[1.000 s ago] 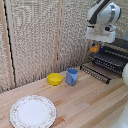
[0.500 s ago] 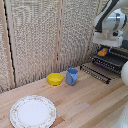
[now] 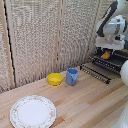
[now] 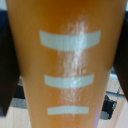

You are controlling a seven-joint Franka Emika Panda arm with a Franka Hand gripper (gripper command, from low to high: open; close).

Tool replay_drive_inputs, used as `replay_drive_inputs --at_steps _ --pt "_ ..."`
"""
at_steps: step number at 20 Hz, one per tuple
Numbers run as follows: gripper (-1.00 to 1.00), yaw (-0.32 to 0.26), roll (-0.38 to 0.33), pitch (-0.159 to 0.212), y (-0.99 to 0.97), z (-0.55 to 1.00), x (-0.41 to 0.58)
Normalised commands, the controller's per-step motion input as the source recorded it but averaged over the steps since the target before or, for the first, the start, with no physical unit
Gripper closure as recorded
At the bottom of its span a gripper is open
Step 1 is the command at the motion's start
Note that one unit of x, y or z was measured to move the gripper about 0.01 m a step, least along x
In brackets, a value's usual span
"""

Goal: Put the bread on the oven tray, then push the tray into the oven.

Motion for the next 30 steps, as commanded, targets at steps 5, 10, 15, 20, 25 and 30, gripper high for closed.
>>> replay_drive_inputs --at_steps 5,10,15,20,25,30 --pt "1.0 0.011 0.056 -0.157 -0.75 0.15 0.086" --pt "-1.0 -0.039 0.019 -0.054 -0.7 0.07 0.258" --pt "-1.0 -0.007 0.0 0.0 -0.03 0.0 0.059" --pt "-1.0 0.008 0.001 0.009 -0.12 0.02 0.038" --pt "-1.0 0.078 -0.011 0.01 0.12 0.38 0.023" --pt "-1.0 0.079 -0.036 0.073 0.62 0.84 -0.074"
